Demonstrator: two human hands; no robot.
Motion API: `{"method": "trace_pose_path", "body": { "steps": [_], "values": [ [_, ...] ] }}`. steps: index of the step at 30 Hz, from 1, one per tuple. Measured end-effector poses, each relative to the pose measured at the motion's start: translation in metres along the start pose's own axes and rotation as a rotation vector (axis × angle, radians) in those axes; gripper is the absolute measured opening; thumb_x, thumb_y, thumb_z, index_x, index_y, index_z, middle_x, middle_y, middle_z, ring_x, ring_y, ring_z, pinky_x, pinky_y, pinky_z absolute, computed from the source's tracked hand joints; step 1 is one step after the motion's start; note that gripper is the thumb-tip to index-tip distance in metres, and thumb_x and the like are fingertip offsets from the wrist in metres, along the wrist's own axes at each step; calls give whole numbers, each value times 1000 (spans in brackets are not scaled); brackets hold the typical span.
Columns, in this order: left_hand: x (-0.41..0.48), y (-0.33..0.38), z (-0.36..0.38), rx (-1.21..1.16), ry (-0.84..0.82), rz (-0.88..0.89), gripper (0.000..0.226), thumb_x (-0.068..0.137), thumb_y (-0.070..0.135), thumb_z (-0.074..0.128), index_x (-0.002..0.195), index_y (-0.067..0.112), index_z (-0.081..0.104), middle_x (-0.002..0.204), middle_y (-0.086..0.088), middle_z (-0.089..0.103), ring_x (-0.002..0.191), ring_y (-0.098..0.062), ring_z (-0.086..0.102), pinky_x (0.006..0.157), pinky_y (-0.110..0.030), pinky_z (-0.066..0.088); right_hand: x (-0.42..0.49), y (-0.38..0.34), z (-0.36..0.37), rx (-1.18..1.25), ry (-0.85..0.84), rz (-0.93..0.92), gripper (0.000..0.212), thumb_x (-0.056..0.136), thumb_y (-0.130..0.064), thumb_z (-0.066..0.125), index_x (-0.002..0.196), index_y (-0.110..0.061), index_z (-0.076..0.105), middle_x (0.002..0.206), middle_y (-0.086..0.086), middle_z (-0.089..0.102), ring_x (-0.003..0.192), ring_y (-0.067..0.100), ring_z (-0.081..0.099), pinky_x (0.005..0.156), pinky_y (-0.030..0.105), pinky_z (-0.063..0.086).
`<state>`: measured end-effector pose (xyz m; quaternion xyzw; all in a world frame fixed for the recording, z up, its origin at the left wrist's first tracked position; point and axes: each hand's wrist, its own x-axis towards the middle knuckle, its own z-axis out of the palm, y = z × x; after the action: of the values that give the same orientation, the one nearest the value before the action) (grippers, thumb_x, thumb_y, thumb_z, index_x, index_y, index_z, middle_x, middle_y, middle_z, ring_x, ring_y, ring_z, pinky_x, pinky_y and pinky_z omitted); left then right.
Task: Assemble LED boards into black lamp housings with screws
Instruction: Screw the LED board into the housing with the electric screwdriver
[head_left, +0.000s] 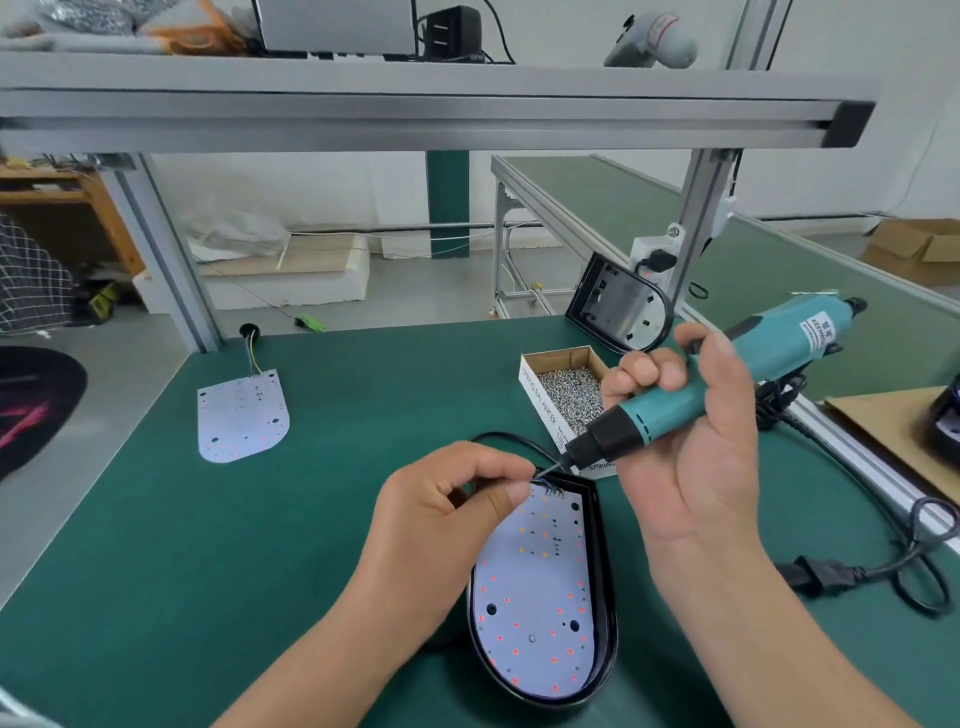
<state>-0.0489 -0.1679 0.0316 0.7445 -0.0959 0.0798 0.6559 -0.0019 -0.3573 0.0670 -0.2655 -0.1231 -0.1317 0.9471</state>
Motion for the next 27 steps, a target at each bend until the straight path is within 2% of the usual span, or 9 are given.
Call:
{"method": "trace_pose_path", "body": {
  "steps": [3, 8, 16, 27],
  "values": [
    [-2, 0, 2, -4, -3, -23, 16, 84, 24, 86, 89, 39, 83, 83, 10, 78, 73, -1, 64, 71, -13, 52, -1, 1, 1, -9, -4, 12, 17, 106, -28, 57, 96, -19, 68, 72, -4, 47, 73, 14, 54, 76, 27, 50],
    [-5, 3, 3, 11, -12, -40, 30, 90, 14, 85, 95, 44, 79, 89, 13, 80, 80, 2, 69, 75, -8, 49, -2, 2, 2, -19, -12, 11, 17, 106, -27, 56, 97, -19, 68, 72, -4, 47, 73, 14, 53, 76, 28, 50],
    [-6, 6, 4, 44, -13, -77, 27, 90, 23, 85, 98, 47, 76, 91, 16, 79, 84, 2, 68, 78, -11, 50, -2, 5, -1, -55, -34, 19, 14, 105, -26, 57, 100, -18, 68, 71, -4, 49, 74, 15, 54, 76, 29, 50],
    [-6, 1, 2, 119, -22, -30, 29, 91, 24, 84, 100, 50, 75, 93, 20, 78, 90, 0, 69, 80, -12, 51, -1, 5, -3, -76, -36, 34, 12, 105, -25, 58, 102, -18, 66, 71, -4, 48, 74, 15, 53, 75, 29, 49]
  ]
}}
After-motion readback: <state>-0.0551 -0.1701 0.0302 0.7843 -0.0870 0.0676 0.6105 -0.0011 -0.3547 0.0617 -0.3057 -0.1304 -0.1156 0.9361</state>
